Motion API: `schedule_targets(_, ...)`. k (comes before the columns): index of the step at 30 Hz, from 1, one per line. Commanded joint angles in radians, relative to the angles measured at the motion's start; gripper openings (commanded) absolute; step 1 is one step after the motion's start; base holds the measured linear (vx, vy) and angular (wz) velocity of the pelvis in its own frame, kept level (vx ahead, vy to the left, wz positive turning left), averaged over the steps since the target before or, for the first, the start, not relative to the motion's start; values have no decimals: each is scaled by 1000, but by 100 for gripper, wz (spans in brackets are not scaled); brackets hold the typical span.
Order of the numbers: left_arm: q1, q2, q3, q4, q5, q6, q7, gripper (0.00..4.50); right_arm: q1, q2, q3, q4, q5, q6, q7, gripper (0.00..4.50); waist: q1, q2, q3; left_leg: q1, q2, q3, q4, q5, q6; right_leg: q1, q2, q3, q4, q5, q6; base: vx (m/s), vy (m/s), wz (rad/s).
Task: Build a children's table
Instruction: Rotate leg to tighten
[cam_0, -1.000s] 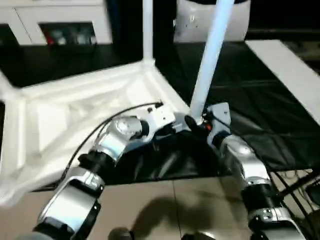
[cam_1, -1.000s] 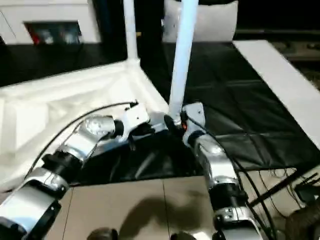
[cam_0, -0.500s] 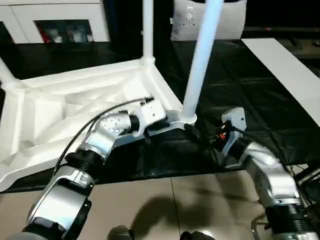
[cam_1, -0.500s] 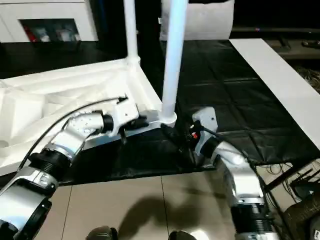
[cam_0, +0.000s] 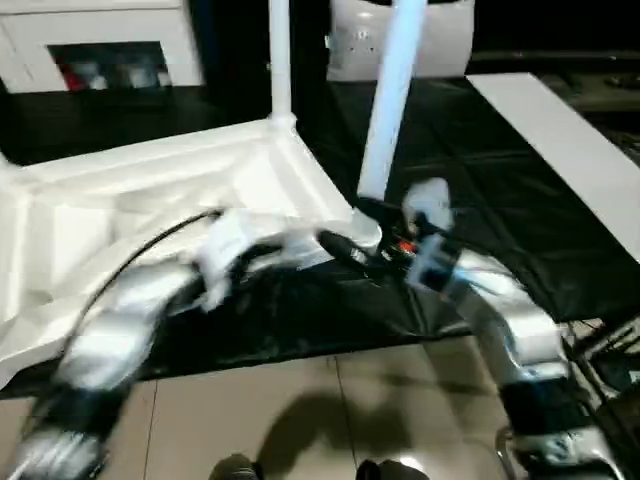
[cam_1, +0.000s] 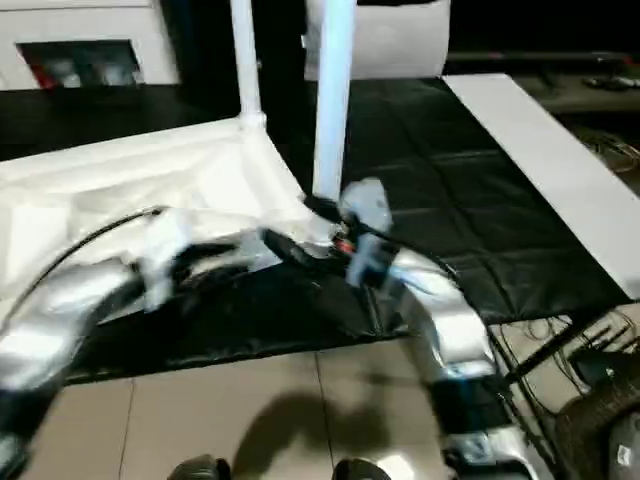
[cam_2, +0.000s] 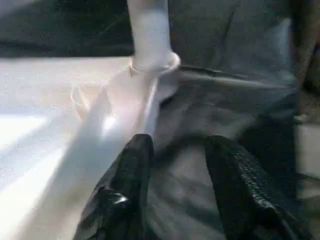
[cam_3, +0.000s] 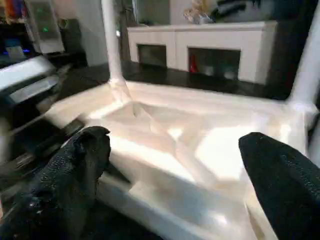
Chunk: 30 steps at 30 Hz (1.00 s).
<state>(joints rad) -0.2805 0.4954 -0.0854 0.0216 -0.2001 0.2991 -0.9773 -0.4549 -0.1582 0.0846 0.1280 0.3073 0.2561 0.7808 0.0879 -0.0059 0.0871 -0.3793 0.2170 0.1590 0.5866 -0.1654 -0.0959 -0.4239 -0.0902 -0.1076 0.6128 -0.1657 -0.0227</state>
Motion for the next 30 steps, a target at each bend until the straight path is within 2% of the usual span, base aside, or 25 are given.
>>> schedule_targets(1, 63, 62, 25, -171, -93, 125, -51, 235, -38, 34, 21, 68, -38, -18, -40, 450, -6, 6, -71, 10, 18, 5, -80, -244, 14, 56, -52, 59, -64, -288, -188, 0, 0, 0)
schedule_targets(2, 63, 62, 25, -171, -93, 125, -51, 235, -38, 34, 21, 68, -38, -18, -40, 450, -7, 6, -66, 11, 16, 7, -82, -256, 14, 52, -46, 58, -71, -305, -179, 0, 0, 0)
schedule_targets(3, 110, 92, 28, -230, -95, 167, -58, 254, -65, 56, 27, 118, -65, -31, -82, 450, -6, 6, -65, 22, 17, 9, -81, -284, 1, 45, -45, 61, -73, -318, -176, 0, 0, 0)
schedule_targets(4, 117, 95, 28, -236, -90, 171, -57, 259, -70, 58, 27, 128, -70, -34, -90, 450, -9, 5, -62, 16, 15, 7, -84, -296, -2, 49, -44, 60, -73, -332, -171, 0, 0, 0)
schedule_targets(5, 145, 112, 23, -252, -53, 191, -43, 262, -98, 69, 31, 186, -98, -54, -128, 450, -7, 1, -61, 23, 15, 10, -85, -324, -10, 46, -43, 63, -80, -368, -151, 0, 0, 0)
schedule_targets(6, 150, 115, 21, -254, -47, 195, -40, 268, -102, 70, 31, 195, -103, -57, -133, 450, -11, 1, -55, 21, 10, 7, -89, -356, -18, 48, -44, 64, -83, -423, -136, 0, 0, 0)
schedule_targets(7, 171, 140, 8, -259, -1, 215, -16, 278, -131, 79, 32, 253, -125, -71, -167, 450, -9, 3, -58, 25, 12, 6, -88, -364, -23, 48, -48, 65, -85, -439, -126, 0, 0, 0)
schedule_targets(8, 180, 152, -1, -254, 29, 222, 3, 290, -149, 87, 27, 287, -130, -71, -188, 450, -13, -5, -58, 24, 9, 5, -89, -365, -24, 49, -46, 67, -87, -458, -111, 0, 0, 0)
schedule_targets(9, 180, 152, -1, -254, 29, 222, 3, 298, -149, 87, 27, 287, -130, -71, -188, 450, -12, -2, -60, 21, 9, 2, -89, -361, -25, 51, -48, 66, -85, -460, -106, 0, 0, 0)
schedule_targets(10, 192, 178, -10, -269, 36, 263, 47, 311, -180, 113, 0, 342, -109, -52, -216, 450, -15, 4, -64, 29, 10, 4, -87, -363, -29, 44, -47, 69, -85, -442, -109, 0, 0, 0)
schedule_targets(12, 198, 191, -12, -278, 37, 286, 63, 311, -197, 133, -23, 371, -88, -35, -233, 450, -16, 1, -67, 26, 8, 4, -86, -353, -26, 49, -45, 69, -82, -412, -120, 0, 0, 0)
schedule_targets(13, 200, 201, -16, -278, 47, 291, 66, 334, -210, 141, -28, 396, -91, -46, -249, 450, -14, 2, -67, 28, 10, 4, -86, -348, -25, 47, -45, 69, -82, -399, -124, 0, 0, 0)
schedule_targets(14, 203, 209, -21, -273, 59, 295, 72, 334, -225, 148, -31, 427, -101, -66, -271, 450, -15, 2, -67, 28, 9, 5, -85, -344, -25, 46, -44, 70, -81, -385, -129, 0, 0, 0)
schedule_targets(15, 203, 212, -25, -269, 72, 298, 78, 343, -237, 153, -36, 453, -105, -85, -291, 450, -14, 3, -71, 26, 10, 5, -84, -326, -27, 51, -44, 69, -74, -349, -143, 0, 0, 0)
schedule_targets(16, 203, 212, -25, -269, 72, 298, 78, 347, -237, 153, -36, 453, -105, -85, -291, 450, -14, 3, -71, 29, 10, 7, -83, -327, -28, 47, -44, 70, -75, -343, -146, 0, 0, 0)
schedule_targets(17, 206, 214, -27, -265, 89, 299, 89, 354, -250, 164, -55, 490, -101, -117, -323, 450, -12, 1, -75, 29, 10, 8, -82, -314, -27, 51, -43, 70, -72, -322, -151, 0, 0, 0)
schedule_targets(18, 206, 214, -28, -263, 98, 301, 95, 354, -258, 169, -66, 509, -99, -129, -338, 450, -10, 3, -76, 28, 10, 8, -82, -307, -28, 51, -45, 71, -69, -310, -155, 0, 0, 0)
schedule_targets(19, 208, 212, -29, -252, 125, 287, 113, 365, -286, 174, -102, 571, -87, -157, -386, 450, -10, 4, -76, 28, 11, 8, -82, -307, -33, 50, -45, 71, -69, -302, -160, 0, 0, 0)
schedule_targets(20, 207, 210, -28, -249, 129, 285, 120, 385, -294, 173, -112, 588, -86, -167, -403, 450, -10, 4, -80, 29, 11, 8, -81, -307, -35, 51, -45, 70, -67, -295, -164, 0, 0, 0)
schedule_targets(21, 207, 208, -27, -247, 132, 284, 125, 385, -299, 173, -119, 599, -85, -173, -413, 450, -6, 3, -81, 32, 10, 11, -79, -300, -37, 50, -43, 71, -64, -271, -170, 0, 0, 0)
schedule_targets(23, 204, 209, -27, -246, 128, 284, 154, 389, -322, 170, -151, 645, -82, -195, -443, 450, -4, 2, -83, 31, 9, 11, -78, -303, -39, 52, -42, 71, -61, -260, -170, 0, 0, 0)
schedule_targets(25, 190, 201, -14, -229, 141, 264, 195, 417, -357, 149, -190, 705, -65, -219, -474, 450, -3, 1, -86, 29, 8, 10, -77, -297, -39, 55, -42, 68, -58, -243, -171, 0, 0, 0)
schedule_targets(26, 187, 198, -12, -223, 147, 256, 204, 417, -363, 144, -196, 715, -62, -223, -477, 450, -3, -4, -85, 29, 8, 11, -77, -302, -37, 54, -42, 68, -61, -250, -168, 0, 0, 0)
schedule_targets(28, 174, 188, -2, -203, 166, 242, 233, 430, -382, 120, -210, 747, -59, -240, -491, 450, -1, -2, -86, 30, 7, 12, -75, -307, -36, 54, -43, 68, -62, -266, -164, 0, 0, 0)
schedule_targets(30, 166, 181, 2, -192, 178, 239, 249, 439, -398, 103, -225, 773, -56, -254, -496, 450, -1, -9, -85, 25, 6, 12, -74, -299, -32, 57, -43, 68, -63, -280, -151, 0, 0, 0)
